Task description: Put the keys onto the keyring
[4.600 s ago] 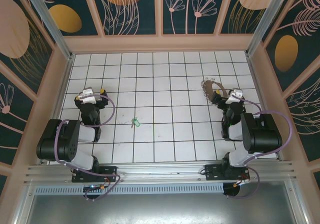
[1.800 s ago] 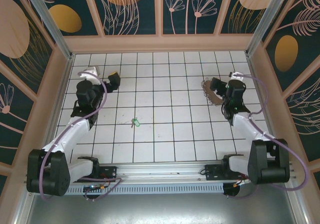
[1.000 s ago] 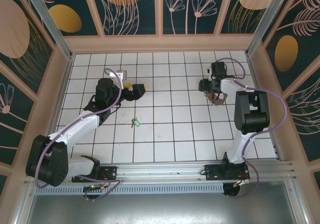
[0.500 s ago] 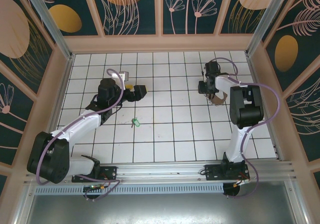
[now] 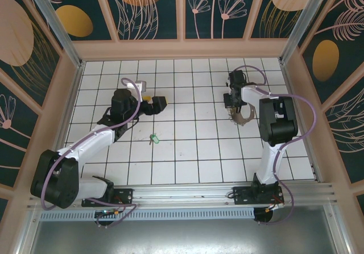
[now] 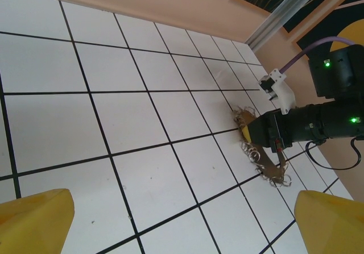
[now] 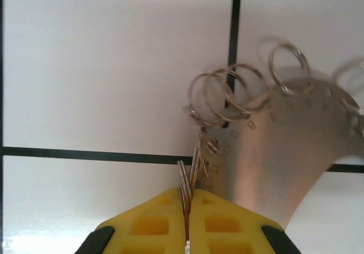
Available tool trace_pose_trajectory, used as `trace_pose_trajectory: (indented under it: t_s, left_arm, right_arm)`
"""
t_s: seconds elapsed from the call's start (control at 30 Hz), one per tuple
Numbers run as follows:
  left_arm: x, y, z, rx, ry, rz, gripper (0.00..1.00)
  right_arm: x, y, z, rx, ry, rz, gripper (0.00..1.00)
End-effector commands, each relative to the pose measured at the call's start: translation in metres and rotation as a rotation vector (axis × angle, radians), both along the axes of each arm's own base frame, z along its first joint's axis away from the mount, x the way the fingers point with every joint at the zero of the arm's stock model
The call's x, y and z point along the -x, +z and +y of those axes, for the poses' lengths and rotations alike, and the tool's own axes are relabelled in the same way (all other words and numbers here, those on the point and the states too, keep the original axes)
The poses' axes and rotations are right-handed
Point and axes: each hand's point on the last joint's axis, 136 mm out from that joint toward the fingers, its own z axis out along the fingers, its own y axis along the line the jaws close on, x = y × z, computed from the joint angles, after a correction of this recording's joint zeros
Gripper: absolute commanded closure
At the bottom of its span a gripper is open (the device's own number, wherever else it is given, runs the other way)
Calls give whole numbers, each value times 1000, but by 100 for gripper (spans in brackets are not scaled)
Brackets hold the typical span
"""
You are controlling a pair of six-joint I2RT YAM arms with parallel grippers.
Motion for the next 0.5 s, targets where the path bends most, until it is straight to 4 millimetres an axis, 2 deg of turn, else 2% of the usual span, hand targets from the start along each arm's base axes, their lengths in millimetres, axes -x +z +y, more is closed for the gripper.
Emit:
trace_pose_trajectory:
  t_s: [0.0,0.3,0.47]
  left_arm:
    - [1,20,2,11,18,-41,1]
    - [4,20,5,12,26,-39,2]
    - [5,17,9,5,50,-35,1]
  right_arm:
    - [9,6,10,-6,32,27,99]
    - [18,18,28,-49,61,19,100]
    - [28,44,64,-182,133,-31,100]
